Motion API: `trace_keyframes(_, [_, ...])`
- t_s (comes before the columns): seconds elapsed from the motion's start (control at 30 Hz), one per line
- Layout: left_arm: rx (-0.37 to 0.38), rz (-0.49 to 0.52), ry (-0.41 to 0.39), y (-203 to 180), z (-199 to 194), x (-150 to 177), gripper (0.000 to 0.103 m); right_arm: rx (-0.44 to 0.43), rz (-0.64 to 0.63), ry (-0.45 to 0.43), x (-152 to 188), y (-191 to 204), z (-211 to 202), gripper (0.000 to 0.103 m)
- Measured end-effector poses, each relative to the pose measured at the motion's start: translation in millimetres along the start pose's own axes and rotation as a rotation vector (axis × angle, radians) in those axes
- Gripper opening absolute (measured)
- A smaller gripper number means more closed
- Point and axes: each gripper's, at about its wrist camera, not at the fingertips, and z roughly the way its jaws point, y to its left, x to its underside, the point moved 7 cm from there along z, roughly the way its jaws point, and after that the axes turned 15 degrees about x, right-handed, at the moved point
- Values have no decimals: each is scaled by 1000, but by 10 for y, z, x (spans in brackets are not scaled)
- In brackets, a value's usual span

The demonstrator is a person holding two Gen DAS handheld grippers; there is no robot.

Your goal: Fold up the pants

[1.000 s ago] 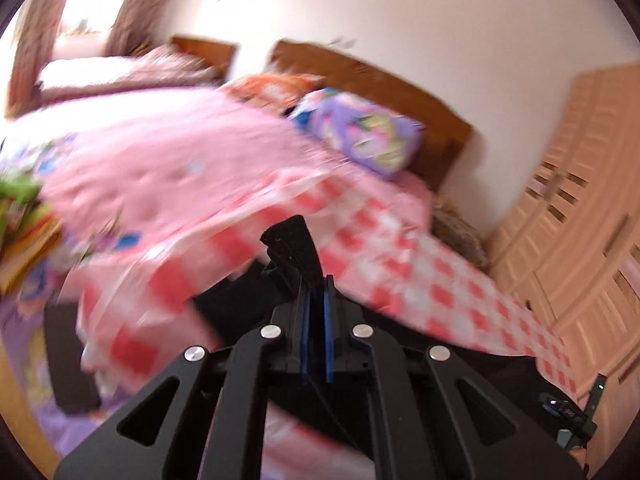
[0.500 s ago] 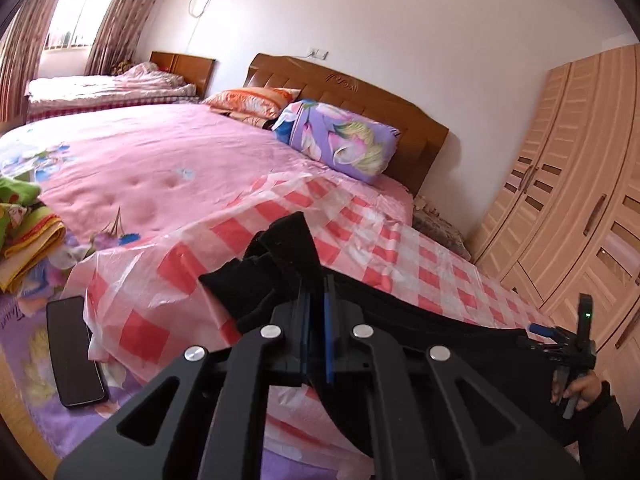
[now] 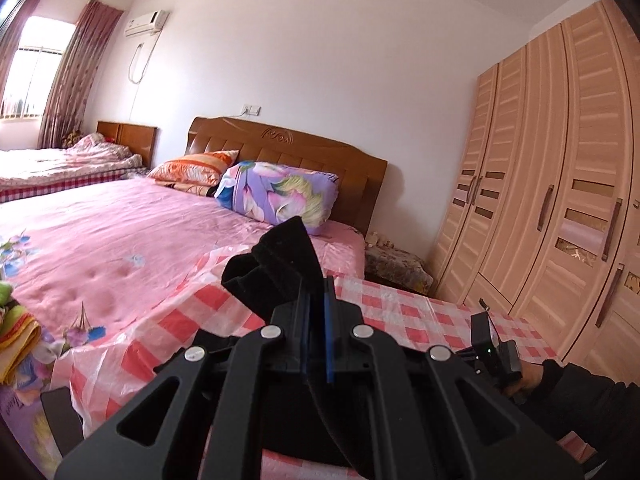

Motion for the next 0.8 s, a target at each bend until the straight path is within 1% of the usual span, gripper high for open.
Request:
trace_keyframes(0.1, [20,68,-53,-148,25,-248,5,70,62,-96,-142,-158,-316,10])
trace_keyframes(0.13, [18,83,-70,-177,5,-303,5,109,82,-140,-205,-231,-436,10])
trace_keyframes(0.2, [-15,87,-89,-135,-33,-346,5,141,120,-184,-296,-343,-546,9])
trace_keyframes(0.27, [-53,36,-76,81,-27,-266,5,143,147,-163,-357,-414,-430,9])
trace_keyframes(0.3, [-72,-19,-57,290,3,-149,5,158,147,-131,-371,-449,-268,9])
trace_keyframes(0.37, [-129,-87,-6,673,103,133,5,130,156,-41,-322,-436,80,10])
trace_keyframes(0.4, [-165,-138,46,951,220,378,5,122,153,10,-273,-396,268,10])
trace_keyframes(0.43, [-187,-185,88,1152,303,572,5,104,165,39,-238,-365,358,10])
trace_keyframes(0.47, [-203,-236,136,1347,379,791,5,47,202,41,-217,-350,345,11])
trace_keyframes(0.5, [-224,-283,184,1520,438,1022,5,14,223,35,-195,-346,300,14])
trace_keyframes(0.53, [-245,-297,193,1600,428,1145,5,-8,229,19,-171,-369,209,25])
trace_keyframes(0.57, [-251,-302,191,1633,401,1201,5,-11,222,9,-148,-385,142,69])
trace_keyframes(0.6, [-243,-304,180,1639,339,1209,5,-7,214,-25,-123,-436,16,99])
trace_keyframes(0.63, [-236,-302,171,1630,291,1189,5,-15,206,-75,-113,-480,-99,99])
trace_keyframes(0.67, [-231,-289,161,1601,248,1149,5,-33,197,-90,-94,-471,-166,99])
trace_keyframes(0.7, [-227,-274,155,1563,216,1100,5,-42,180,-78,-83,-478,-181,96])
trace_keyframes(0.73, [-225,-258,148,1517,193,1055,5,-34,152,-67,-82,-467,-166,90])
trace_keyframes(0.77, [-223,-243,139,1465,185,1007,5,-37,124,-59,-85,-437,-137,75])
trace_keyframes(0.8, [-216,-227,122,1395,180,931,5,-44,101,-44,-85,-381,-86,65])
